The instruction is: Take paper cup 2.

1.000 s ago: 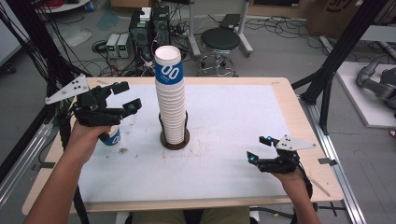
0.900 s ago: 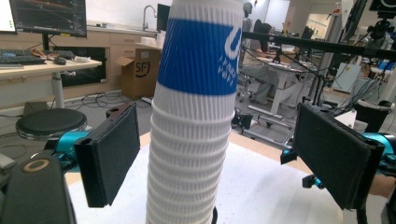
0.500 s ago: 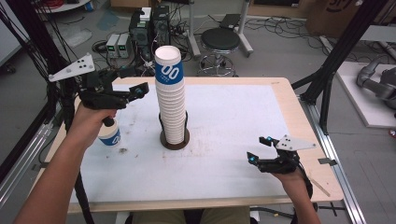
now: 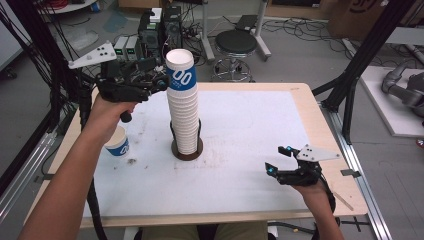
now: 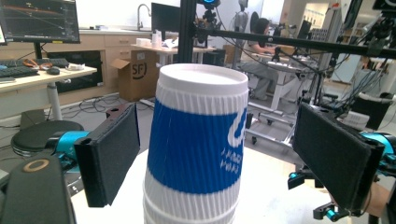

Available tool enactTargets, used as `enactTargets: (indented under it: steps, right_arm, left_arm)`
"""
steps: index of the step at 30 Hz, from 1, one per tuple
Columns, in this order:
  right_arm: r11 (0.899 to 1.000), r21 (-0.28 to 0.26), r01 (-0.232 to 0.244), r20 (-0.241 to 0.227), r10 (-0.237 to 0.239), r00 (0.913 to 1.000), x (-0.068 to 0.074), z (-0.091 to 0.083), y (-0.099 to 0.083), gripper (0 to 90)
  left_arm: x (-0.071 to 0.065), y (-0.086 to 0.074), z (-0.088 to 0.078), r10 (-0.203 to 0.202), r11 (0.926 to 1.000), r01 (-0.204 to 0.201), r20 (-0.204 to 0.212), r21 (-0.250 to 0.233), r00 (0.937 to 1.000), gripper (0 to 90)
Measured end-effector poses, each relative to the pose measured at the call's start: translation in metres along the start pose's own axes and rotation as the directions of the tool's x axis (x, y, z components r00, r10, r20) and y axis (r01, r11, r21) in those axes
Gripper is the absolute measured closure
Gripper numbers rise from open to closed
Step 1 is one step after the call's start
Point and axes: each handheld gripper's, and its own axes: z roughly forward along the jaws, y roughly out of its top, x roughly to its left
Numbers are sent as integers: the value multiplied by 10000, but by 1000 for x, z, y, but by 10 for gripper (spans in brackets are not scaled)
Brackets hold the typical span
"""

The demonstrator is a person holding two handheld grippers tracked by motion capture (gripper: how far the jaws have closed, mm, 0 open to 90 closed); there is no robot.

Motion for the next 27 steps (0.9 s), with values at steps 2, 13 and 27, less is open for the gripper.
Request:
enactTargets:
  steps: [2, 13, 27]
  right_arm:
    - [10000, -6, 4, -22, -4, 10000, 0, 0, 0, 208]
    - [10000, -8, 20, -45, -20, 10000, 0, -1, 0, 209]
    - [10000, 7, 4, -91, -4, 10000, 0, -2, 0, 209]
  left_arm:
    - [-1, 3, 4, 59, 10000, -59, -27, 36, 10000, 151]
    - [-1, 12, 23, 193, 9985, -187, -110, 522, 9998, 150]
    - [-2, 7, 43, 652, 9938, -598, -559, 934, 9963, 237]
